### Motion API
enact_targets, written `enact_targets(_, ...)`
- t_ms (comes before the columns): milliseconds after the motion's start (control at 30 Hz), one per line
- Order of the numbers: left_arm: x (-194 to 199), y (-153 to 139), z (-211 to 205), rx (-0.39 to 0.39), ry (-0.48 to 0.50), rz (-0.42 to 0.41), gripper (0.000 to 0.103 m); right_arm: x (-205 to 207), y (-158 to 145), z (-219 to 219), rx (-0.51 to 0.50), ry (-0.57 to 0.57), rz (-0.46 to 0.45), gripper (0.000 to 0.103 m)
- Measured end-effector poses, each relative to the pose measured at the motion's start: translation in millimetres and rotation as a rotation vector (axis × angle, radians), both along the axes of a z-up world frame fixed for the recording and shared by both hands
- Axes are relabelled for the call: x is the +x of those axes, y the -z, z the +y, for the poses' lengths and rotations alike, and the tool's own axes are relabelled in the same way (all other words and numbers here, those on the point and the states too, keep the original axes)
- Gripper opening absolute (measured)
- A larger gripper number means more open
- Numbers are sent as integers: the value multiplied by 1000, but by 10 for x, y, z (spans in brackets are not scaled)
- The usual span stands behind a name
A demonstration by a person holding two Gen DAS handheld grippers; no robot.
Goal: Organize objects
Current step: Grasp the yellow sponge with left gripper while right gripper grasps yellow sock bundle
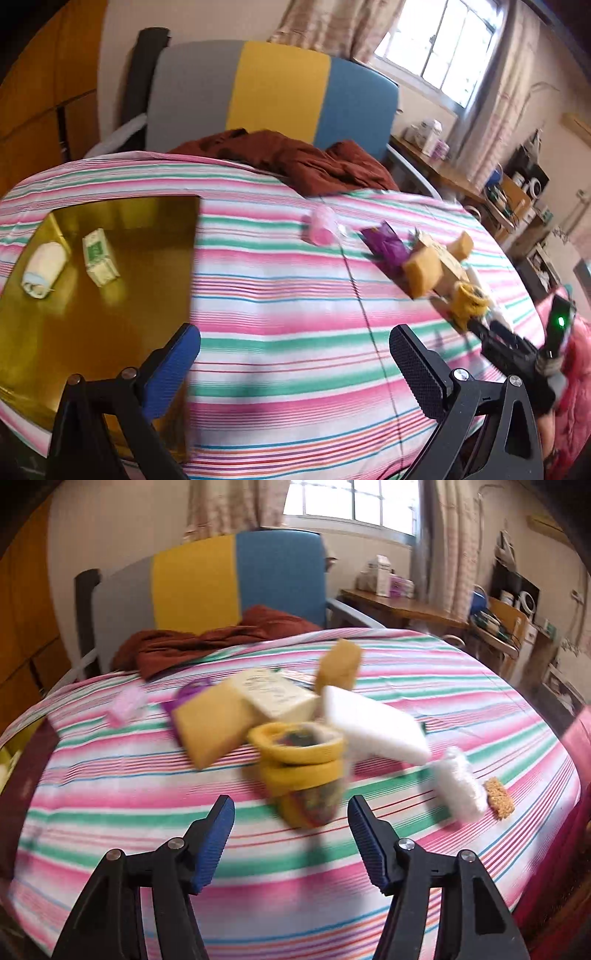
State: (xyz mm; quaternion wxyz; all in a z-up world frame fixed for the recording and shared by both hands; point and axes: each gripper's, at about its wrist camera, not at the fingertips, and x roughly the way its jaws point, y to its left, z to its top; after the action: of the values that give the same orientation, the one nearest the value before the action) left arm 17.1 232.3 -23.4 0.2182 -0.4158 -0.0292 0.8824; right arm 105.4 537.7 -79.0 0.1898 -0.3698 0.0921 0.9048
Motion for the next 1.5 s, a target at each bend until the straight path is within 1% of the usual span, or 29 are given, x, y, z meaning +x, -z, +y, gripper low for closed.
enact_targets(67,29,39,117,-25,23,0,103,-61,58,122,-17,-16,8,65)
enact_targets(167,38,90,274,-57,44,1,103,-156,117,133,-21,-45,7,65)
enact_targets(233,38,117,376,-69,61,-3,103,-243,175,147,-14,-39,-11,63)
enact_targets(300,31,133,480,-84,77,4,103,-265,196,178,-42,-43,12,52)
enact_targets(333,26,136,548,-95,88,8,103,-265,196,183,-42,-41,17,49)
enact_targets(400,7,138,656,-106,107,17,103,-243,197,179,-46,-50,46,41)
enact_targets(467,-14,147,782,-112,131,35,103,-173,219,157,-97,-93,85,39)
enact_targets(567,-69,182,1049,-124,191,49,103,-53,237,82,-92,-142,122,39)
enact_targets(667,-121,209,1331,-139,256,82,103,87,243,72,-91,-136,165,39)
enact_targets(733,-146,220,1559,-173,309,132,103,164,271,138,-117,-98,189,39)
enact_targets(833,-163,261,1911,-266,400,244,103,250,305,230,-164,-60,227,39)
enact_targets(933,-221,325,2191,-349,458,309,103,255,332,270,-189,-47,243,39)
enact_targets(1000,-297,367,2340,-365,473,329,103,259,344,285,-202,-48,248,39)
enact_targets(1067,-373,403,2471,-355,493,343,103,275,368,334,-233,-43,259,39)
enact_targets(1100,-413,436,2537,-365,494,349,103,282,386,369,-260,-42,266,39)
enact_targets(1167,-481,497,2649,-366,528,342,102,283,419,422,-297,-36,275,39)
enact_targets(1200,-506,525,2687,-379,537,348,101,287,431,442,-311,-32,278,39)
enact_targets(1233,-531,555,2716,-392,541,351,94,287,442,451,-321,-34,280,39)
enact_targets(1267,-549,590,2747,-387,561,344,84,282,443,453,-321,-34,280,39)
enact_targets(1300,-542,621,2755,-382,578,335,78,284,443,446,-318,-33,280,39)
enact_targets(1333,-557,668,2759,-383,586,318,65,281,443,437,-314,-33,279,39)
enact_targets(1367,-562,721,2761,-374,593,299,56,279,443,435,-311,-33,278,39)
enact_targets(1400,-558,758,2739,-374,587,294,56,276,444,432,-310,-32,277,39)
enact_targets(1433,-554,751,2712,-371,573,308,55,279,445,427,-307,-31,278,39)
enact_targets(1500,-526,689,2644,-339,554,338,54,279,443,415,-303,-29,280,39)
